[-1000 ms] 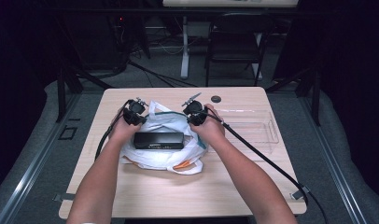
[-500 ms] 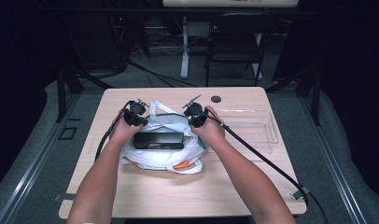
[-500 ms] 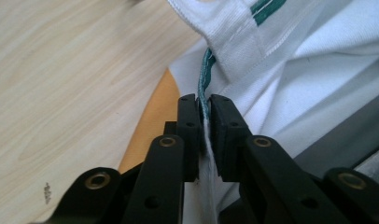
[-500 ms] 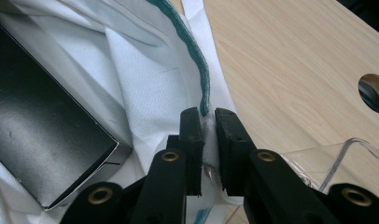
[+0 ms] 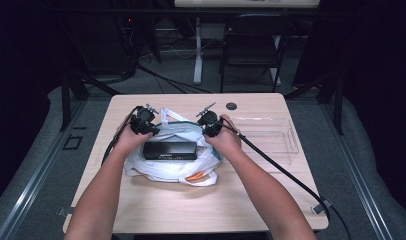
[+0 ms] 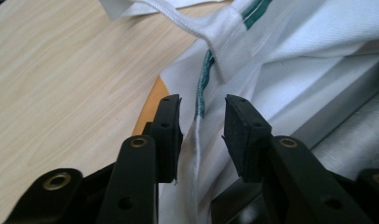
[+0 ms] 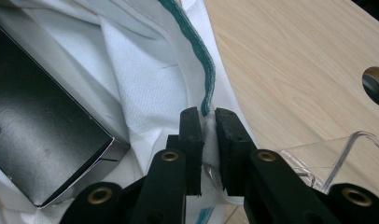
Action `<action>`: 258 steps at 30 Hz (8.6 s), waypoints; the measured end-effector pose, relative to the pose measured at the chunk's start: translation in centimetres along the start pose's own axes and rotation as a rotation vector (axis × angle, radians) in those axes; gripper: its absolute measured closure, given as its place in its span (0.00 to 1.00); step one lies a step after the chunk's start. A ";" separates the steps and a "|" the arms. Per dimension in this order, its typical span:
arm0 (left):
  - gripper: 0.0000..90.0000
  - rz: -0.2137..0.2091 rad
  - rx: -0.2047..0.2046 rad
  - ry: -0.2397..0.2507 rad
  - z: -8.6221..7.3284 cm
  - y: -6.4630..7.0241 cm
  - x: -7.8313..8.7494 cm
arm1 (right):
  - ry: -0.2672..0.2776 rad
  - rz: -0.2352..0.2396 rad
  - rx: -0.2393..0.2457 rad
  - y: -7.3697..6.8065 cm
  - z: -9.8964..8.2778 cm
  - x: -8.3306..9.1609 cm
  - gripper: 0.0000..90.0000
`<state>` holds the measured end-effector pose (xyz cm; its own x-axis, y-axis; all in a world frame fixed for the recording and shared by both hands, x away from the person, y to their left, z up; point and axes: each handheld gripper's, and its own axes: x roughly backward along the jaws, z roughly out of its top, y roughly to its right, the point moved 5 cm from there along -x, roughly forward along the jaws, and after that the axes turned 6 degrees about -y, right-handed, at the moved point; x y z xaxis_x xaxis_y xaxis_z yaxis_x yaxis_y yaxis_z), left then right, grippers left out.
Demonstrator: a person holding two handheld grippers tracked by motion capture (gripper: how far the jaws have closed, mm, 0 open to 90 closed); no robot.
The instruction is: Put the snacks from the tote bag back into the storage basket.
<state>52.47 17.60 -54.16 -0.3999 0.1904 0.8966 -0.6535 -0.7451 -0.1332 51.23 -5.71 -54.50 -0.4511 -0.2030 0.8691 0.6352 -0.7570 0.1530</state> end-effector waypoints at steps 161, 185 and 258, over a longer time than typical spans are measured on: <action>0.38 -0.118 -0.664 -0.350 -1.2 5.9 -1.7 | 0.237 0.126 0.013 -3.2 -10.1 8.9 0.64; 0.41 -0.115 -0.684 -0.357 -1.4 6.2 -1.8 | 0.231 0.126 0.016 -3.2 -10.2 8.9 0.64; 0.48 -0.118 -0.637 -0.203 -0.5 5.0 7.8 | 0.180 0.169 0.179 -1.6 -9.0 9.7 0.49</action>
<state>45.76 15.65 -48.03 -0.2145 0.0771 0.9737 -0.9613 -0.1930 -0.1965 40.19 -12.06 -50.59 -0.4233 -0.4357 0.7944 0.8040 -0.5848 0.1076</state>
